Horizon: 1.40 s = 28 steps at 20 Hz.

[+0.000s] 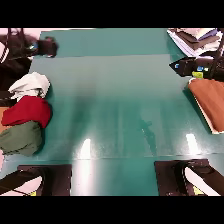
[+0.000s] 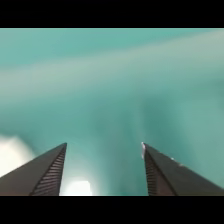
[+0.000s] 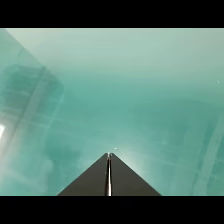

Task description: Fold the shirts.

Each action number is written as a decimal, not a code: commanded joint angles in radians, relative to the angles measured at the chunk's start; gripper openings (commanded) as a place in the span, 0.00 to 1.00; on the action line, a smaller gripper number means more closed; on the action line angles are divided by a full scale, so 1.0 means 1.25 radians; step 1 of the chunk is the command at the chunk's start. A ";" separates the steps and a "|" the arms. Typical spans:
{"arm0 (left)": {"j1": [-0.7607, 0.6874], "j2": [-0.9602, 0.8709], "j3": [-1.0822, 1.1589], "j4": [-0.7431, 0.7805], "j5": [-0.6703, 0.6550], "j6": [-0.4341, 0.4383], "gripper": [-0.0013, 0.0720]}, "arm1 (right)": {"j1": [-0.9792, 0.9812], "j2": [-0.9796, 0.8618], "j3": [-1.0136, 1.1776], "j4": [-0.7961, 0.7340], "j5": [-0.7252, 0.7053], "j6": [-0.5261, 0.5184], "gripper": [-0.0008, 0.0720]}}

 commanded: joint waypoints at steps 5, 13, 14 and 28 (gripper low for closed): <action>0.249 -0.147 -0.162 0.041 0.015 -0.013 0.78 | 0.001 0.000 0.000 0.001 -0.002 0.001 0.04; 0.250 -0.263 -0.159 0.045 0.076 -0.007 0.50 | 0.042 -0.001 0.000 -0.001 -0.020 0.001 0.04; 0.248 -0.263 -0.146 0.045 0.064 -0.006 0.19 | 0.047 0.000 0.000 -0.001 -0.035 0.001 0.04; -0.068 0.131 0.266 0.027 -0.036 0.193 0.05 | 0.045 -0.001 0.316 -0.009 -0.087 -0.003 0.04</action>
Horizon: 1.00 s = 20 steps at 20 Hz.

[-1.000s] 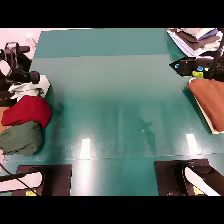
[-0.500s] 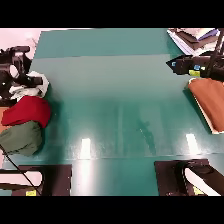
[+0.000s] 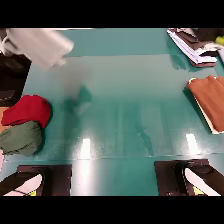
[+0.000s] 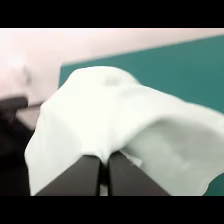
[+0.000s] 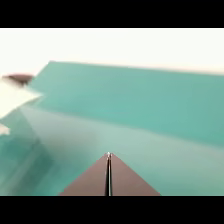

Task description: Fold the shirts.

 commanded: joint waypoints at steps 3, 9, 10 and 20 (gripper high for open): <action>-0.281 0.017 0.026 0.000 -0.121 0.068 0.05 | 0.001 0.000 0.090 -0.002 -0.004 -0.007 0.04; -0.562 -0.222 -0.024 -0.129 -0.108 0.141 0.09 | 0.001 0.000 0.125 -0.001 0.015 -0.007 0.04; -0.591 -0.258 -0.024 -0.197 -0.066 0.156 0.53 | 0.001 0.003 0.124 -0.001 0.015 -0.007 0.04; -0.175 -0.176 -0.088 -0.229 -0.366 -0.038 0.79 | -0.045 0.052 0.107 0.000 0.018 -0.008 0.04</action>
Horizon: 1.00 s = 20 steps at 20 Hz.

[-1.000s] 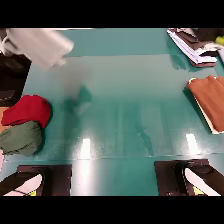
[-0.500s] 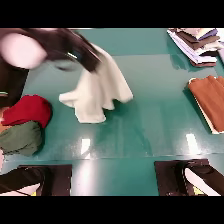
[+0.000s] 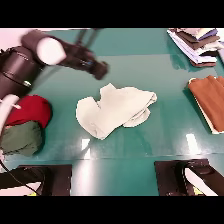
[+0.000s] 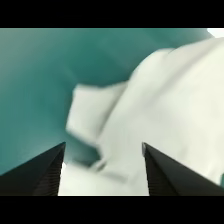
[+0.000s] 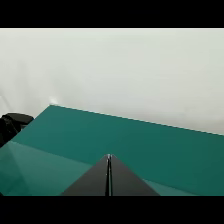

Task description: Fold the shirts.

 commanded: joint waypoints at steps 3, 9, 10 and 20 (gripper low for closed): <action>0.280 0.133 -0.270 -0.129 -0.121 -0.062 0.79 | -0.022 0.006 0.000 0.001 0.006 0.001 0.04; 0.300 0.296 -0.710 -0.252 0.014 -0.131 0.79 | -0.022 -0.041 0.000 0.005 0.038 0.001 0.04; 0.297 0.301 -0.761 -0.302 0.047 -0.130 0.79 | -0.022 -0.049 0.000 0.009 0.042 0.001 0.04; 0.059 0.274 -0.952 -0.461 0.325 -0.174 0.79 | 0.001 -0.066 0.000 0.008 0.035 0.001 0.04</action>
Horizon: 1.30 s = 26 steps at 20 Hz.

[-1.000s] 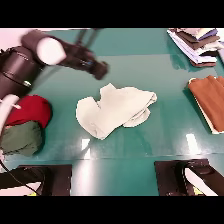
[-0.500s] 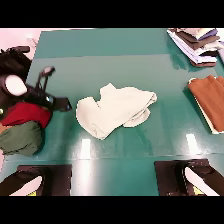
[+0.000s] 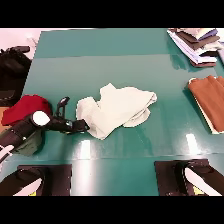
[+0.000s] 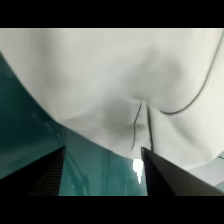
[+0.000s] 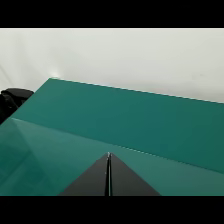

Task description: Fold the shirts.

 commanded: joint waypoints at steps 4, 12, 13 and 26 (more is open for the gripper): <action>-0.110 -0.043 -0.027 -0.096 0.168 -0.026 0.79 | 0.005 0.012 0.000 0.001 0.003 0.001 0.04; 0.064 -0.033 0.141 -0.082 0.204 0.035 0.05 | -0.088 0.008 -0.006 -0.008 0.233 0.002 0.04; 0.112 -0.033 0.193 -0.051 0.176 0.045 0.05 | -0.120 -0.003 -0.028 -0.007 0.287 0.003 0.04; 0.269 -0.043 0.380 0.138 -0.001 0.046 0.05 | -0.025 -0.015 -0.790 0.038 0.096 0.002 0.68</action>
